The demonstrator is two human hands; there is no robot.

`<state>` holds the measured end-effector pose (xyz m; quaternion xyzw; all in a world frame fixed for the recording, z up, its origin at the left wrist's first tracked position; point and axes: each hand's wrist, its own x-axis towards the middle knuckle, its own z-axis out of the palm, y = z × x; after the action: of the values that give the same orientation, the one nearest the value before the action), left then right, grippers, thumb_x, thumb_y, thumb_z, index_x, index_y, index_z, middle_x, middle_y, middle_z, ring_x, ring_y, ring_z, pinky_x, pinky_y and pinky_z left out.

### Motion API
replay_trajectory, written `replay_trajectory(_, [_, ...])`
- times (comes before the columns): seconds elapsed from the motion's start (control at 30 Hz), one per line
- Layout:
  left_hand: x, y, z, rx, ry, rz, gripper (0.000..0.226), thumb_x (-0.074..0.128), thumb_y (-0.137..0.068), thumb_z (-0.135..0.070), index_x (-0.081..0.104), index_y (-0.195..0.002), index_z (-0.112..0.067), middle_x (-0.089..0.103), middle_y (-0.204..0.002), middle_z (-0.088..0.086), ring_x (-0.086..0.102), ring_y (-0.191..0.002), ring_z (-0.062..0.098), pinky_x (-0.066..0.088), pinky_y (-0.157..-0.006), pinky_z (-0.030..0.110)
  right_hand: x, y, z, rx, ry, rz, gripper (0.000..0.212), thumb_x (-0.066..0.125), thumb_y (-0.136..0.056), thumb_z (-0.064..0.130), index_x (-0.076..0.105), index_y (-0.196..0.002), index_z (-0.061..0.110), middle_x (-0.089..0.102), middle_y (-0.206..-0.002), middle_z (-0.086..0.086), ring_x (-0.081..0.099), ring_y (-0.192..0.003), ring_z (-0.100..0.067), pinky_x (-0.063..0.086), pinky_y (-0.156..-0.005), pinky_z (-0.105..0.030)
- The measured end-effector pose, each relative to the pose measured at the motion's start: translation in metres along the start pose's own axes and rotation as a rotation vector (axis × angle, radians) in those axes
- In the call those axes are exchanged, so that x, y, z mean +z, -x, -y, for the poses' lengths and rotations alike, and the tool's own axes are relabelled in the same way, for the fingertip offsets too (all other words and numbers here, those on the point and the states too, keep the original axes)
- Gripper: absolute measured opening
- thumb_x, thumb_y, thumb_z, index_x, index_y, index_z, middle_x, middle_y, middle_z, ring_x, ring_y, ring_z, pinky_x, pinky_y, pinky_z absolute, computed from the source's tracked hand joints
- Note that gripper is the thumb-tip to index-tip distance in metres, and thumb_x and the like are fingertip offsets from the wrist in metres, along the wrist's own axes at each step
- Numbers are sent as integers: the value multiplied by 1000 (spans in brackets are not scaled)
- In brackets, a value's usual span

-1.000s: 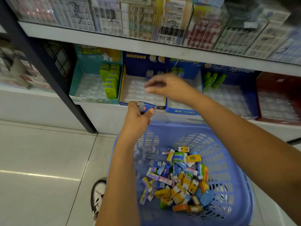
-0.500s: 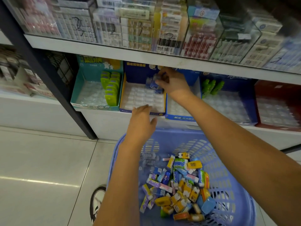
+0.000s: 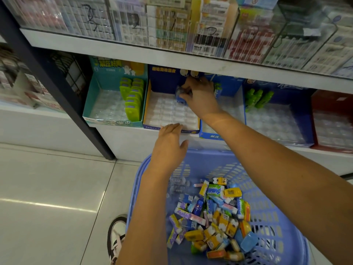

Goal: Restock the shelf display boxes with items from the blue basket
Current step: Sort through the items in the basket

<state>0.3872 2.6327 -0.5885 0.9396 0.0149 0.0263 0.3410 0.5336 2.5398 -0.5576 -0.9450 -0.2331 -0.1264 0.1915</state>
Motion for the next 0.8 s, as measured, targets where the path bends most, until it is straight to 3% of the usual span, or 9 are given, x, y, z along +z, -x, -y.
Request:
replay_trajectory(0.2, [-2, 0, -1, -9, 5, 27, 54, 53, -95, -22, 36, -145, -7, 36, -151, 7, 26, -141, 21, 16, -117, 28, 3, -1, -3, 64, -118, -31, 20, 60, -88, 22, 63, -95, 3, 66, -98, -13, 54, -102, -30, 40, -90, -40])
replay_trajectory(0.37, [-2, 0, -1, -20, 18, 30, 54, 54, -95, -21, 37, -144, -7, 37, -150, 7, 26, -141, 20, 21, -114, 26, 4, -5, 2, -57, 84, 7, 20, 61, -85, 26, 63, -95, 8, 64, -103, -12, 46, -114, -30, 24, -87, -34])
replay_trajectory(0.67, [-8, 3, -3, -27, 6, 77, 53, 53, -96, -19, 37, -145, -7, 36, -151, 6, 26, -142, 20, 20, -117, 30, -7, -16, 12, -30, 234, 101, 20, 54, -89, 20, 63, -94, 4, 63, -104, -15, 51, -108, -29, 21, -75, -30])
replay_trajectory(0.8, [-10, 2, -4, -23, -20, 94, 54, 53, -96, -20, 35, -145, -7, 34, -152, 8, 24, -142, 21, 20, -116, 28, -11, -13, 13, -65, 260, 181, 23, 51, -92, 18, 64, -104, 3, 61, -111, -16, 49, -114, -31, 30, -90, -30])
